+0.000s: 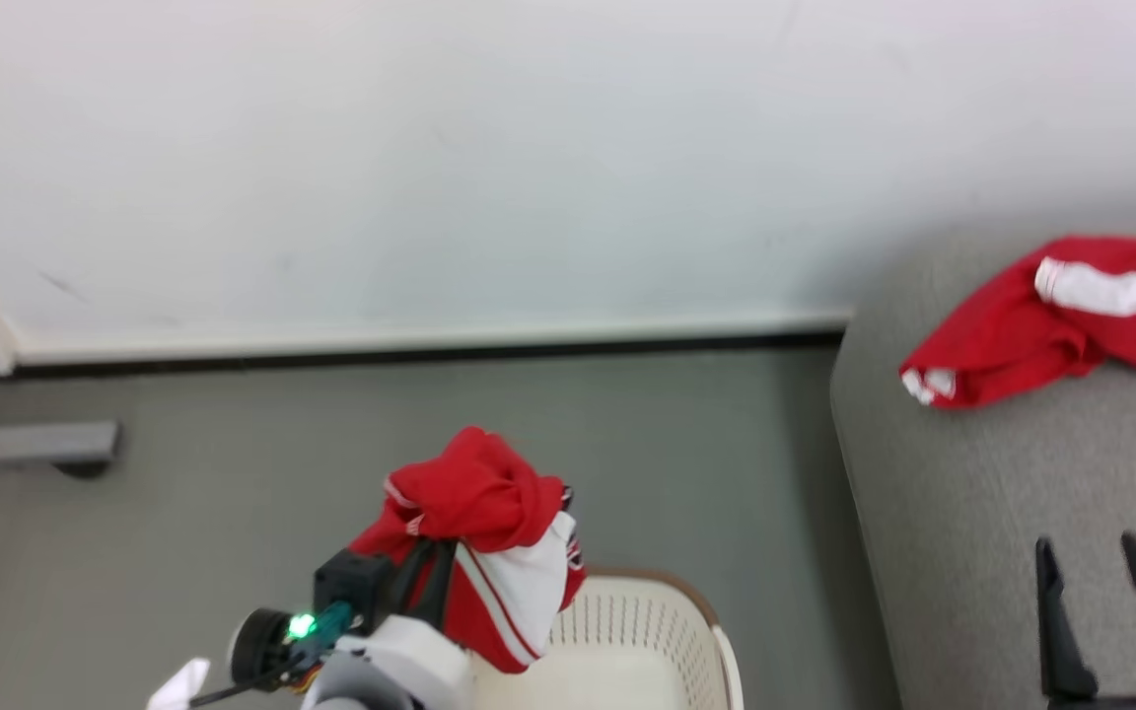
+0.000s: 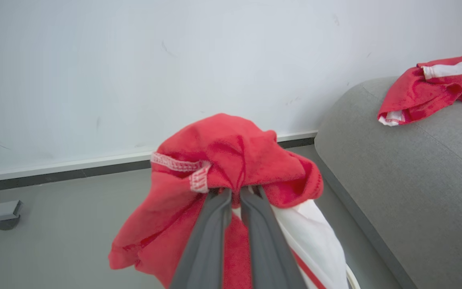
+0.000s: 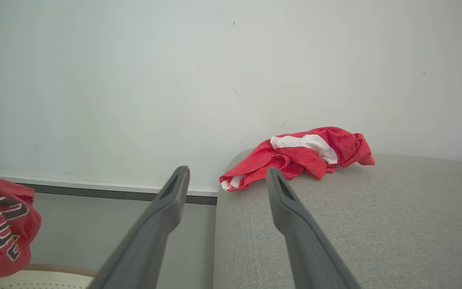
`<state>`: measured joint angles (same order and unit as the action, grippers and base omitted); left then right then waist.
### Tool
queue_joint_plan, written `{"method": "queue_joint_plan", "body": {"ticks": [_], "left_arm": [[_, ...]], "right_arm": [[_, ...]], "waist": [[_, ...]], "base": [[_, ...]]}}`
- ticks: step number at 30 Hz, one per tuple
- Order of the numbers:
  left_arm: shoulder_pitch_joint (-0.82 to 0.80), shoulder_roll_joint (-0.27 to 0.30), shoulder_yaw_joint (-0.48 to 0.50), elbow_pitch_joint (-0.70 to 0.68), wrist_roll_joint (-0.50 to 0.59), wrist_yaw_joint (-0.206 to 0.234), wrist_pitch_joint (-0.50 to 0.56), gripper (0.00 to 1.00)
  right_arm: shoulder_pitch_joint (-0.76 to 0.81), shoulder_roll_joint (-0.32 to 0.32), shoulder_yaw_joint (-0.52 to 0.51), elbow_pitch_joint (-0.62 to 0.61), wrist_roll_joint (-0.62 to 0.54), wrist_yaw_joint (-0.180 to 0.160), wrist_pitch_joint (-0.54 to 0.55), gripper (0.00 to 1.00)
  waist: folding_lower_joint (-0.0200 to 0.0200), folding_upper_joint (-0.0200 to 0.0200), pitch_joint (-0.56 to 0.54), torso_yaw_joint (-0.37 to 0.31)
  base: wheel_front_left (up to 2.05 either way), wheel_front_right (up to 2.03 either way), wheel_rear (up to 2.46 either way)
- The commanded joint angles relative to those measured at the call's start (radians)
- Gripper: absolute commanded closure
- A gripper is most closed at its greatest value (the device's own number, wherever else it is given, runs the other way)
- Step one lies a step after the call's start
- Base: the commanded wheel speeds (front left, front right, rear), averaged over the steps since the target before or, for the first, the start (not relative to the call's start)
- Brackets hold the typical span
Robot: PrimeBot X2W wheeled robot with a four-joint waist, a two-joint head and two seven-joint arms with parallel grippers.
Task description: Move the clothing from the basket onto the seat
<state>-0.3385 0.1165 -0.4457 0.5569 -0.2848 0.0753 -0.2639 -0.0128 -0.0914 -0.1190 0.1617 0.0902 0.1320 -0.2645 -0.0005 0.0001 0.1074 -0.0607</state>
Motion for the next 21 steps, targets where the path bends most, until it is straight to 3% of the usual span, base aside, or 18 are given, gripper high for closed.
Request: {"method": "queue_joint_plan", "body": {"ticks": [1,11,21], "left_arm": [[0.035,0.019,0.011,-0.033,-0.015,0.014,-0.001,1.0],[0.164,0.101,0.067,-0.172,-0.025,0.067,0.001,1.0],[0.228,0.142,0.092,-0.258,-0.042,0.099,0.025,1.0]], "right_arm": [[0.029,-0.005,0.006,0.013,-0.001,-0.003,0.0,0.0],[0.087,0.008,0.035,0.062,0.024,-0.003,0.0,0.0],[0.09,0.008,0.1,0.102,0.046,-0.003,0.0,0.0]], "waist": [[0.0005,-0.0001,-0.087,0.031],[0.0005,-0.0001,-0.165,0.047],[0.0005,-0.0001,-0.197,0.056]], "base": [[0.0,0.0,0.0],[0.0,0.0,0.0],[0.0,0.0,0.0]]}}
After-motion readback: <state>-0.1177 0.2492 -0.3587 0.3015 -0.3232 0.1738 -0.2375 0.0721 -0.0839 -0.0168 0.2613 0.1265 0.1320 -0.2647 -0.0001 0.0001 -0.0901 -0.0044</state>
